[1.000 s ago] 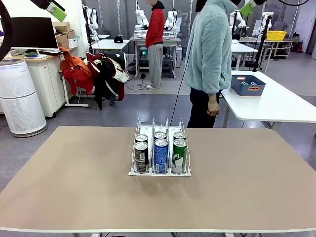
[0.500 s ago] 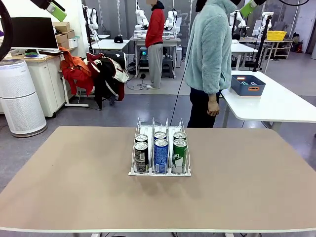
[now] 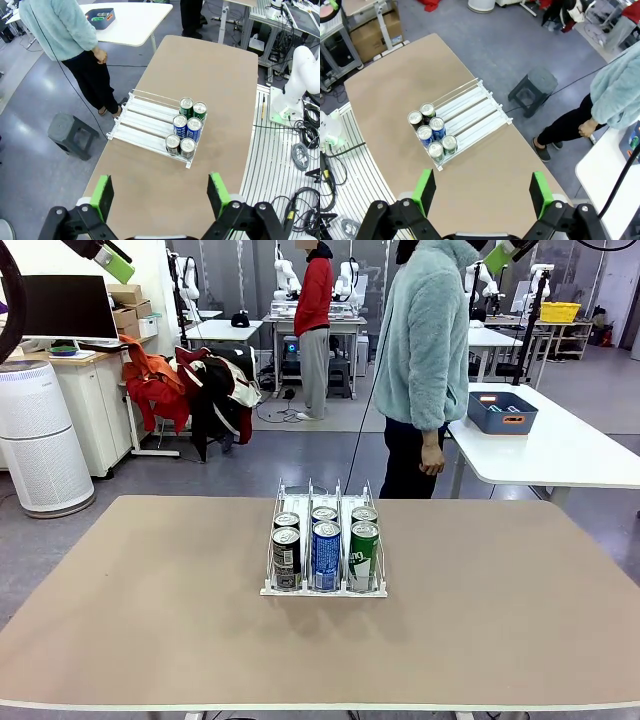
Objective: Fill the beverage cans into the dispenser.
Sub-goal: Pick up the Ionic drink handed by the human.
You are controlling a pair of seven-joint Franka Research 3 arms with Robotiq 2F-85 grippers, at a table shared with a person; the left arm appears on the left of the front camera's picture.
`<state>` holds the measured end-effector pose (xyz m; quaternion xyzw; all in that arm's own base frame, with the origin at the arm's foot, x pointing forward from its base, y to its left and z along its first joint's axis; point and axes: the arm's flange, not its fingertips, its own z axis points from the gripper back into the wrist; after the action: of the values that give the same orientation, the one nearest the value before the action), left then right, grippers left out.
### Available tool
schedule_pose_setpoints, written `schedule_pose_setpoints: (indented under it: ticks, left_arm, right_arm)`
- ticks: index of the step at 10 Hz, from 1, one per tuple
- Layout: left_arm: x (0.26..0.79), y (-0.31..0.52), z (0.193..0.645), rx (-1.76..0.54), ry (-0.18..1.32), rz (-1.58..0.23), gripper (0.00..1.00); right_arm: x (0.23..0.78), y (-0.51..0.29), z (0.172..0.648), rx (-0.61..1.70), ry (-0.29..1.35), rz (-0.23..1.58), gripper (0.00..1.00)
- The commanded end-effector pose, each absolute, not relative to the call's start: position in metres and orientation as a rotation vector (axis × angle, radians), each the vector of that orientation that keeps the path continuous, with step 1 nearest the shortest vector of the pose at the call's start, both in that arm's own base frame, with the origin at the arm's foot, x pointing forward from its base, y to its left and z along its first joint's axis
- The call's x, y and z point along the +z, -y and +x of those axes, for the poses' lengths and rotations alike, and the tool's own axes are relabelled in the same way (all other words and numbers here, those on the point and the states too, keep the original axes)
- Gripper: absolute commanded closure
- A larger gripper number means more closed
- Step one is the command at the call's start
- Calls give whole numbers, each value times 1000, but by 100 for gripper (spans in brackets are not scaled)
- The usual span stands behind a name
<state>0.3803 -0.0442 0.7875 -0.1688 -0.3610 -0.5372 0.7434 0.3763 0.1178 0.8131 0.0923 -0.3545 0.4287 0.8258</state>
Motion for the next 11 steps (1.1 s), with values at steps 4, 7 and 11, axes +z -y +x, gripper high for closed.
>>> schedule_pose_setpoints:
  ticks: [4, 7, 11]
  left_arm:
    - [785, 50, 377, -1129, 743, -315, 0]
    - [781, 65, 366, -1117, 649, -300, 0]
    - [787, 65, 357, -1181, 680, -392, 0]
  right_arm:
    - [813, -119, 375, 905, 751, 190, 0]
    - [813, -119, 375, 905, 751, 190, 0]
    - [813, -119, 375, 905, 751, 190, 0]
